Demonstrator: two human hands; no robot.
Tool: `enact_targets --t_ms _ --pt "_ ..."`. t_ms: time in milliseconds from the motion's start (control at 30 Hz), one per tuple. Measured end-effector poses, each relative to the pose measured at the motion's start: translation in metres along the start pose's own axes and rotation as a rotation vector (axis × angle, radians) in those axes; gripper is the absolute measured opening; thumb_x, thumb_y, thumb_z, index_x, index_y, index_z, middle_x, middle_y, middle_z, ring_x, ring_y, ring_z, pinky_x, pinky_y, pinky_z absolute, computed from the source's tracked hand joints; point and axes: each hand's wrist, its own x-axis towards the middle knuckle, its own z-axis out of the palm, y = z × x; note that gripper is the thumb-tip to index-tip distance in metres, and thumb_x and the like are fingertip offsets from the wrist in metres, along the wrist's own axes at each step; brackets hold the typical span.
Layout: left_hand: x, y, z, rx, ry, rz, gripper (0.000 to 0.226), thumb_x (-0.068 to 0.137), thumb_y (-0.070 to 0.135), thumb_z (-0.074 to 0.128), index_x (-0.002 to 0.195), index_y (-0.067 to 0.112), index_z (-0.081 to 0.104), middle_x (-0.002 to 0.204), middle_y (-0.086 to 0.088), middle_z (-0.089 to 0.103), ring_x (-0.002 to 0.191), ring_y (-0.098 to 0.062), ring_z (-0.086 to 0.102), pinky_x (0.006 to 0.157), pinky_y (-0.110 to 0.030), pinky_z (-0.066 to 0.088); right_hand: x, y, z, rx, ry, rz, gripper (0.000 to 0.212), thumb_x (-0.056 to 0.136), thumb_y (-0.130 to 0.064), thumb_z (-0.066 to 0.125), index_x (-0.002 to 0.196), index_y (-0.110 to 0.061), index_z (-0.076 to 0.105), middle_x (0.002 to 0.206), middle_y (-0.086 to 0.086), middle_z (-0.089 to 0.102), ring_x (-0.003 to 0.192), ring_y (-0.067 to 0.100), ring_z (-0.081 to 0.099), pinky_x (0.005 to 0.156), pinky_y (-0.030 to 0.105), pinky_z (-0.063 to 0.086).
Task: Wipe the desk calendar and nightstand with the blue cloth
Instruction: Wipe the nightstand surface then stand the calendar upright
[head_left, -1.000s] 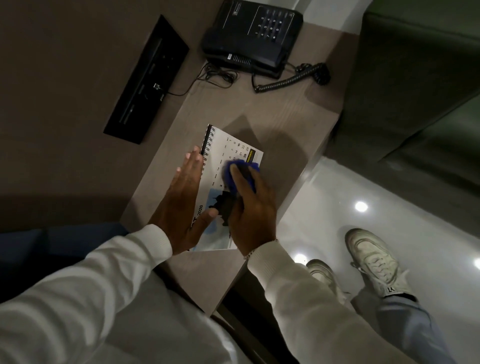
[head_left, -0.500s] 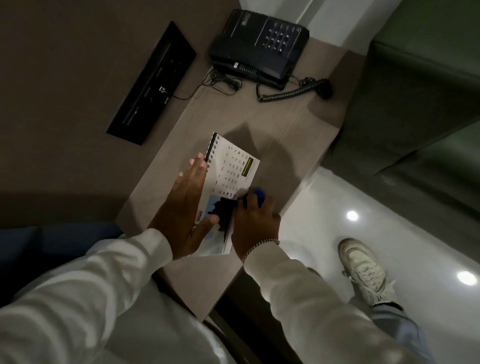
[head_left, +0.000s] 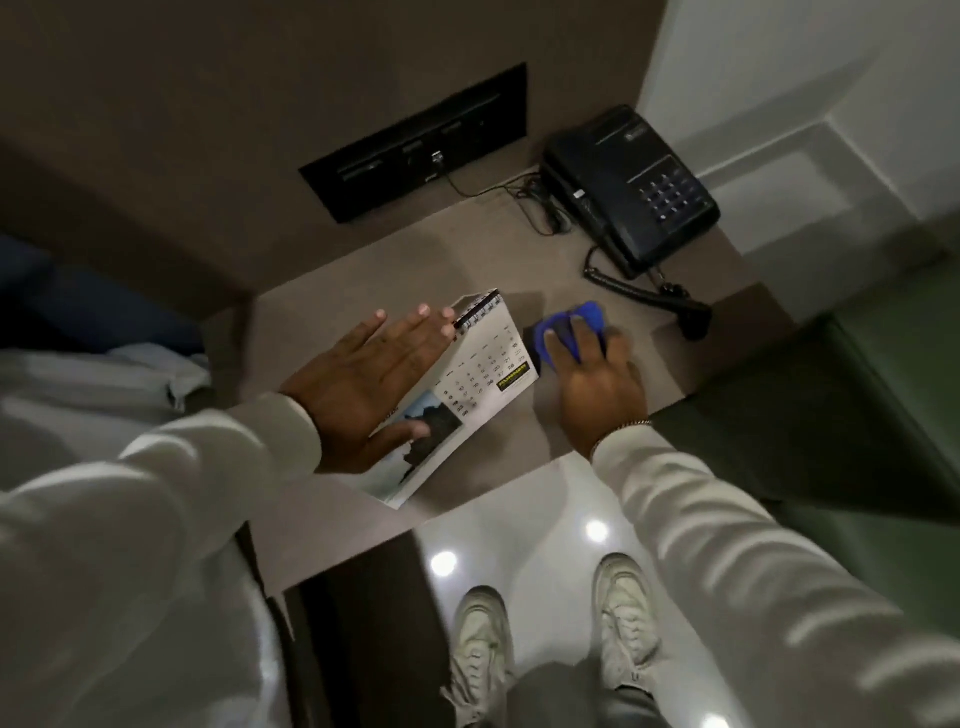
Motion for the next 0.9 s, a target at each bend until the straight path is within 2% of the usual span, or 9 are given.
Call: enact_targets --t_ms 200,267,333,467,533,600,667,833,900 --pt "0.007 0.005 -0.018 -0.058 0.040 -0.070 0.079 0.091 0.055 0.026 0.153 0.010 0.007 0.163 -0.011 0.012 0.151 -0.030 0.010 0.121 -0.051 0.016 -0.007 0.021 0.010 -0.009 -0.130 -0.022 0.065 0.095 -0.047 0.040 0.151 -0.030 0.012 0.165 0.005 0.008 0.149 0.040 0.004 0.116 0.060 0.019" --pt "-0.012 0.017 -0.025 -0.261 0.145 -0.285 0.079 0.091 0.053 0.029 0.153 0.010 0.008 0.164 -0.010 0.011 0.152 -0.029 0.006 0.122 -0.052 0.014 -0.003 0.018 -0.013 0.141 -0.060 -0.086 0.061 0.096 -0.039 0.044 0.150 -0.025 0.020 0.162 0.007 0.021 0.149 0.035 0.013 0.118 0.055 0.018" --pt "-0.031 0.034 -0.027 -0.508 0.330 -0.558 0.078 0.090 0.051 0.032 0.153 0.009 0.013 0.164 -0.011 0.013 0.152 -0.026 0.006 0.123 -0.048 0.012 0.002 0.011 -0.041 0.486 0.032 -0.080 0.054 0.096 -0.027 0.049 0.146 -0.018 0.032 0.153 0.011 0.039 0.141 0.029 0.033 0.117 0.044 0.029" --pt "-0.060 0.076 -0.019 -0.924 0.609 -1.331 0.069 0.093 0.051 0.038 0.151 0.014 0.026 0.159 -0.012 0.029 0.148 -0.027 0.025 0.117 -0.035 0.018 0.008 -0.015 -0.084 1.035 -0.055 -0.005 0.043 0.100 -0.026 0.046 0.142 -0.016 0.040 0.127 -0.007 0.058 0.101 -0.016 0.058 0.084 0.001 0.042" --pt "-0.064 0.096 -0.011 -1.212 0.650 -1.557 0.063 0.096 0.053 0.035 0.147 0.016 0.034 0.156 -0.011 0.036 0.145 -0.028 0.032 0.114 -0.034 0.021 0.015 -0.024 -0.090 1.115 -0.152 0.016 0.045 0.100 -0.038 0.041 0.138 -0.014 0.045 0.127 0.000 0.063 0.112 -0.001 0.062 0.092 0.016 0.050" --pt "-0.060 0.109 -0.006 -1.588 0.721 -1.564 0.059 0.098 0.054 0.028 0.145 0.018 0.039 0.153 -0.008 0.040 0.143 -0.026 0.035 0.116 -0.039 0.023 0.018 -0.031 -0.090 1.146 -0.210 0.033 0.049 0.099 -0.046 0.038 0.136 -0.017 0.049 0.134 0.008 0.061 0.121 0.019 0.059 0.097 0.029 0.049" --pt "-0.053 0.116 -0.006 -1.839 0.774 -1.450 0.061 0.095 0.058 0.025 0.143 0.023 0.040 0.150 -0.002 0.042 0.141 -0.022 0.034 0.116 -0.043 0.023 0.017 -0.038 -0.088 1.201 -0.205 0.070 0.048 0.099 -0.047 0.038 0.135 -0.019 0.051 0.137 0.007 0.060 0.124 0.019 0.057 0.102 0.030 0.046" --pt "-0.046 0.113 -0.009 -1.908 0.872 -1.292 0.077 0.076 0.068 0.028 0.143 0.033 0.036 0.138 0.017 0.044 0.136 -0.005 0.034 0.116 -0.035 0.021 0.011 -0.050 -0.084 1.304 -0.187 0.125 0.046 0.100 -0.039 0.041 0.136 -0.013 0.051 0.138 0.010 0.058 0.127 0.021 0.054 0.115 0.042 0.038" --pt "-0.046 0.103 -0.012 -1.846 0.898 -1.238 0.062 0.076 0.068 0.028 0.132 0.046 0.046 0.132 0.029 0.051 0.124 0.011 0.043 0.113 -0.030 0.027 0.012 -0.054 -0.084 1.312 -0.159 0.131 0.043 0.099 -0.039 0.043 0.133 -0.015 0.054 0.135 0.009 0.061 0.126 0.019 0.056 0.114 0.042 0.040"
